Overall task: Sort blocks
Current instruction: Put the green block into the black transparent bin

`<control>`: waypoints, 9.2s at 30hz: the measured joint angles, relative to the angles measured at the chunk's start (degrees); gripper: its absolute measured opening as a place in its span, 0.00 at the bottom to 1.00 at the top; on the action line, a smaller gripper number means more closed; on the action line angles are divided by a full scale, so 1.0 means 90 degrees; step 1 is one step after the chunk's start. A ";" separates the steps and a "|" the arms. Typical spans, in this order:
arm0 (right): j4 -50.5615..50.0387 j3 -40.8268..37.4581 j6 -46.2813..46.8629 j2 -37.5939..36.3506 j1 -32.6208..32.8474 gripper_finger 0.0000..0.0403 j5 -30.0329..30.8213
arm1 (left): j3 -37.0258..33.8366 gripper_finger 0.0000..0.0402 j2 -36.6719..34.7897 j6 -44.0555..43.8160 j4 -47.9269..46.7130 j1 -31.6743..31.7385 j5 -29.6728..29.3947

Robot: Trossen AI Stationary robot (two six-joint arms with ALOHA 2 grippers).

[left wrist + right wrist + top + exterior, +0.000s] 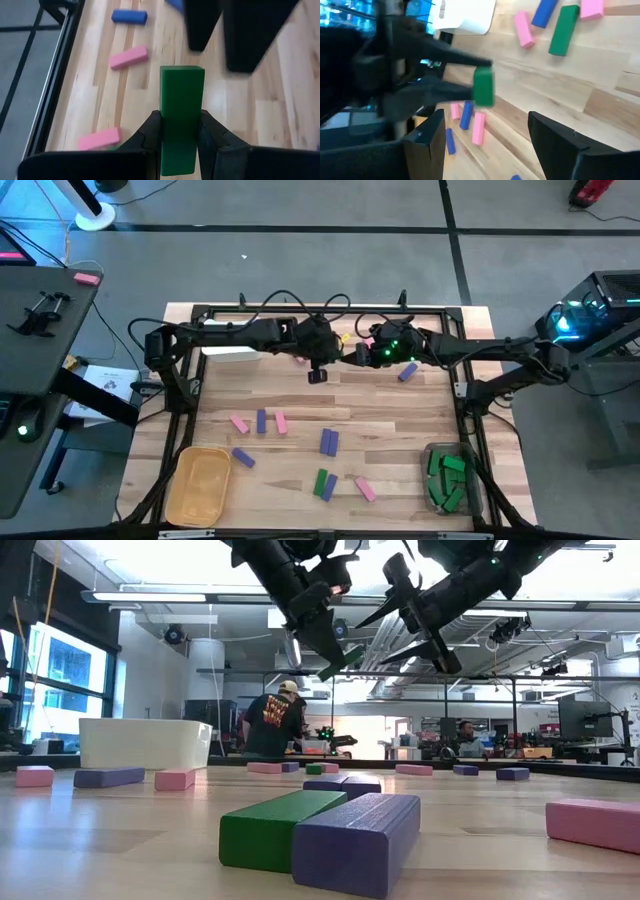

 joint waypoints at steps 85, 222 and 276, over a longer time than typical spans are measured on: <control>-0.4775 -0.1131 0.4336 -0.2592 0.5187 0.16 -0.3685 | -0.1617 0.57 -0.0993 -0.1832 0.2486 0.1119 0.2282; -0.4795 0.1877 -0.1367 0.3573 0.1383 0.51 -0.0028 | -0.4534 0.57 -0.5306 -0.3716 0.2534 0.1357 0.1466; -0.5890 -0.0043 0.2867 0.0165 0.5734 0.13 -0.4133 | -0.4537 0.57 -0.5304 -0.3263 0.3932 0.1918 0.2525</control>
